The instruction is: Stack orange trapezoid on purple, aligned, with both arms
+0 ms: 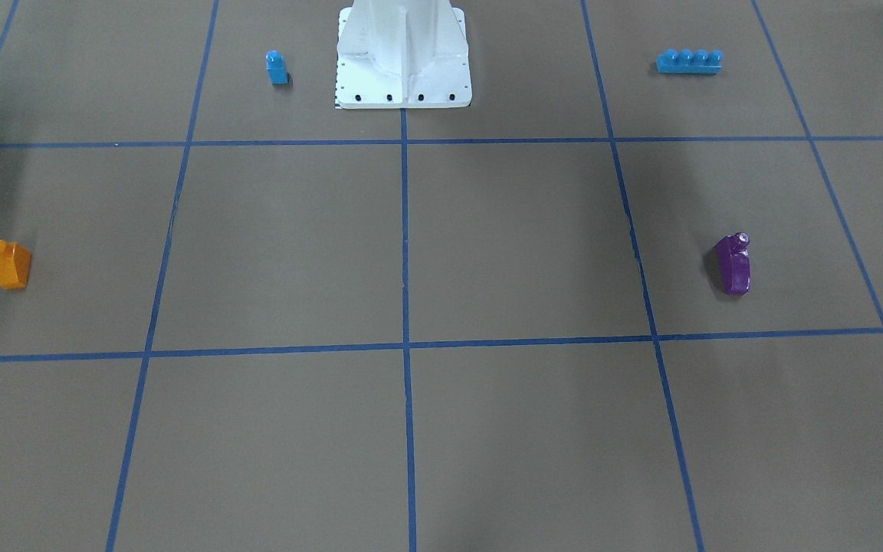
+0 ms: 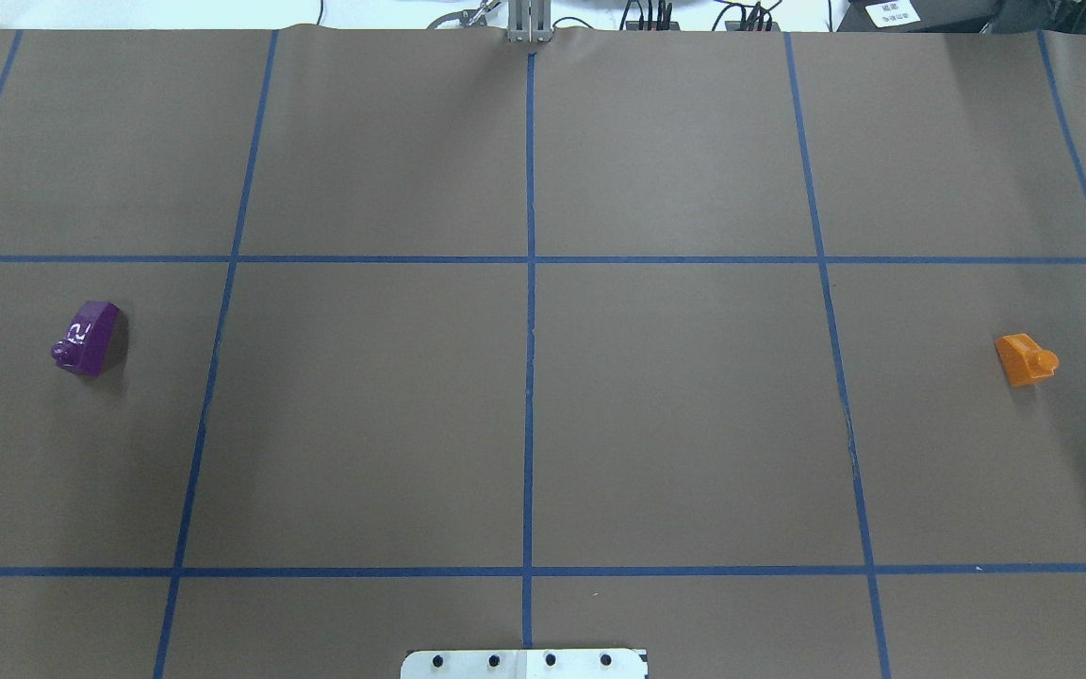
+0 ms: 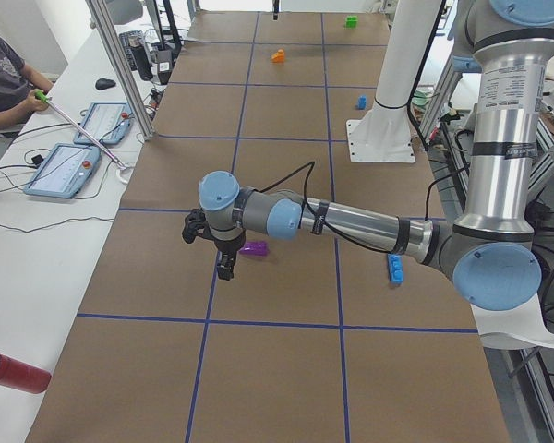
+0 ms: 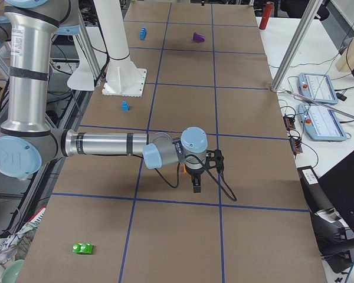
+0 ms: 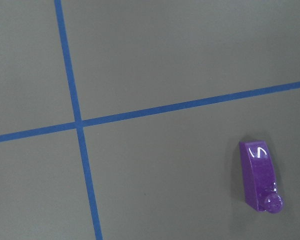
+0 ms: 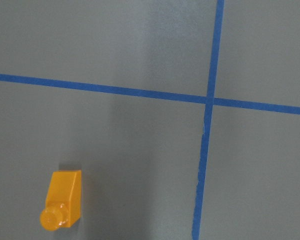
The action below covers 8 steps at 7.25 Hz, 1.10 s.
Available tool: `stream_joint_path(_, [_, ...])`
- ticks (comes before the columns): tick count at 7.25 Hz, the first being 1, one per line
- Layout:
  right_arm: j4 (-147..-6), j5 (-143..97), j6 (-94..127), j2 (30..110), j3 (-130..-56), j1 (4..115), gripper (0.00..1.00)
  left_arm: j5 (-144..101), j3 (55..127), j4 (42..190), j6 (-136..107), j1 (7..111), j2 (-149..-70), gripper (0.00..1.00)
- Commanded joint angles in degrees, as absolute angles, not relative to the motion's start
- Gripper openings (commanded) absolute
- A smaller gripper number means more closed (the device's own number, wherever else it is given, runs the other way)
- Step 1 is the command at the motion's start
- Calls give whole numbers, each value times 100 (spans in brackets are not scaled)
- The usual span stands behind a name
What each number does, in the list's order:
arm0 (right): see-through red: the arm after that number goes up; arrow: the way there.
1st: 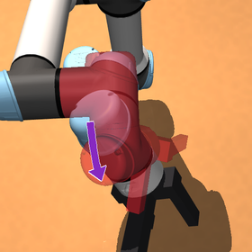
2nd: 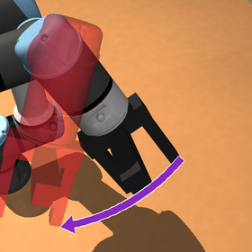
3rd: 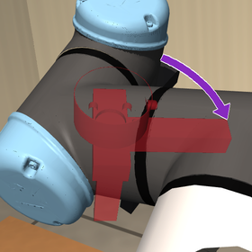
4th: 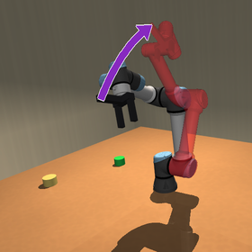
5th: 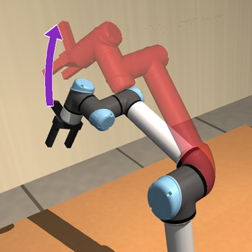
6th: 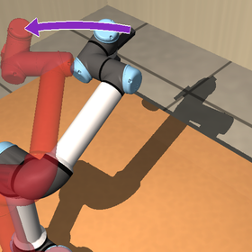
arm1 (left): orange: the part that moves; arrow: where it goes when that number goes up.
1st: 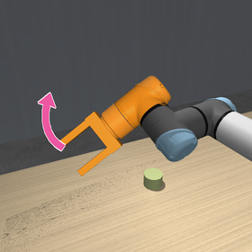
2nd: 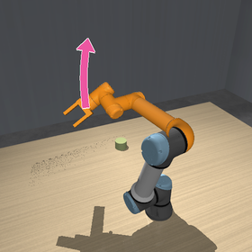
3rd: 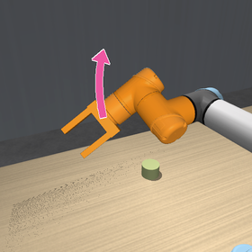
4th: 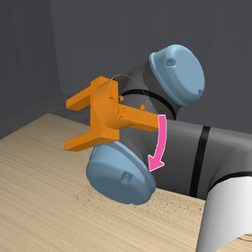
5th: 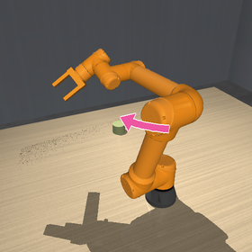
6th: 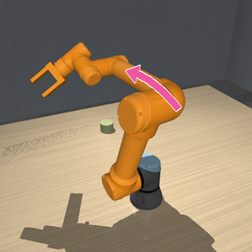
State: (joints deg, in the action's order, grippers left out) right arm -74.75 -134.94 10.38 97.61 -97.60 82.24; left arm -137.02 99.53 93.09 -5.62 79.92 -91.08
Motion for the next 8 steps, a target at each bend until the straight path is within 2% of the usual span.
stream_joint_path(1, [-7471,-13509,1028,9747,-9729,8174,100,-13702,9966,9570,-1139,7631,-9132,100])
stream_joint_path(3, [-7471,-13509,1028,9721,-9729,8052,100,-13337,9932,10289,-2463,6869,-9175,100])
stream_joint_path(5, [-7471,-13509,1028,9721,-9729,7937,100,-12570,9888,10503,-2777,6164,-9202,100])
stream_joint_path(8, [-7471,-13518,1037,9721,-9730,7831,100,-12656,9651,10494,-3434,5819,-9404,100])
